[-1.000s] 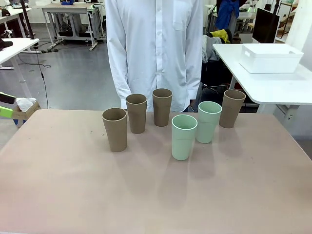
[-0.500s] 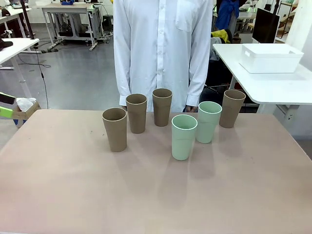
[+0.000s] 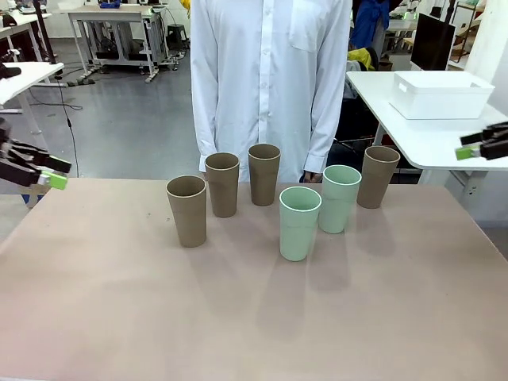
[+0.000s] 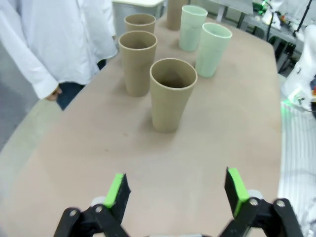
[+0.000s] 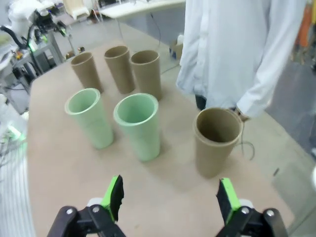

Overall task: Stack the cups and store them in the basket.
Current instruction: Pick up two Reusable plastic cups , one in each hand.

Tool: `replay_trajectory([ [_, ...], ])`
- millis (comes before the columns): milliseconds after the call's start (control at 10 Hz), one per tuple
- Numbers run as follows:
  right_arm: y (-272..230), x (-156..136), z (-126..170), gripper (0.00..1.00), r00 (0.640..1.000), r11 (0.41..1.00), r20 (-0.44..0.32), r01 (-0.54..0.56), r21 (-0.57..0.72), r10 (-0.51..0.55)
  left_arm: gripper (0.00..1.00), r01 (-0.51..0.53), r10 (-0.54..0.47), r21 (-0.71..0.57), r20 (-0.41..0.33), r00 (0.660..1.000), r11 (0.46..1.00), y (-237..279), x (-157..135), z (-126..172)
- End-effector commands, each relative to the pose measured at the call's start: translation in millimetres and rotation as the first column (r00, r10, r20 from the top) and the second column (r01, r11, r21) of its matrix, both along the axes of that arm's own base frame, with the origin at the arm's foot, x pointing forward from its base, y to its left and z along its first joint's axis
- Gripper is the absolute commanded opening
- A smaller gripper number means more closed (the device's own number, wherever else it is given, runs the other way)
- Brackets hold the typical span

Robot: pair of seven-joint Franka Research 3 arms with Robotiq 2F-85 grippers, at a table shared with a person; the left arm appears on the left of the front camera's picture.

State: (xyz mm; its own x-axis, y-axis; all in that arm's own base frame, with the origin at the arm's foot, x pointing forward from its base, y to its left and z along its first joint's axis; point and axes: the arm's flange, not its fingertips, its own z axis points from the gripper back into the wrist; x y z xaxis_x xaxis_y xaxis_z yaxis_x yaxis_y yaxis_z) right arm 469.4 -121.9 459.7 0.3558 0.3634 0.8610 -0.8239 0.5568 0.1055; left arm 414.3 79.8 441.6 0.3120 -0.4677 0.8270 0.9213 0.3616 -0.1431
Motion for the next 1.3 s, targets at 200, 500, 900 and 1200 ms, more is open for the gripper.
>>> replay_trajectory([
  [200,-40.3,80.6,-59.4,1.0,0.977,0.972,0.102,-0.201,0.124,0.189,1.0,0.15,-0.134,-0.169,0.102,0.986,0.974,3.3,29.9,-45.0],
  [500,-46.6,91.8,-92.1,1.0,0.975,0.962,0.059,-0.219,0.165,0.212,1.0,0.197,-0.156,-0.253,0.174,0.972,0.947,-5.8,33.9,-66.2],
  [900,-39.9,81.9,-90.7,1.0,0.98,0.969,0.072,-0.195,0.153,0.186,1.0,0.159,-0.141,-0.181,0.11,0.984,0.97,-1.7,26.9,-60.1],
  [1200,-39.7,123.4,-113.3,1.0,0.948,0.917,0.132,-0.316,0.242,0.291,1.0,0.215,-0.195,-0.236,0.106,0.975,0.948,-27.2,60.4,-104.6],
])
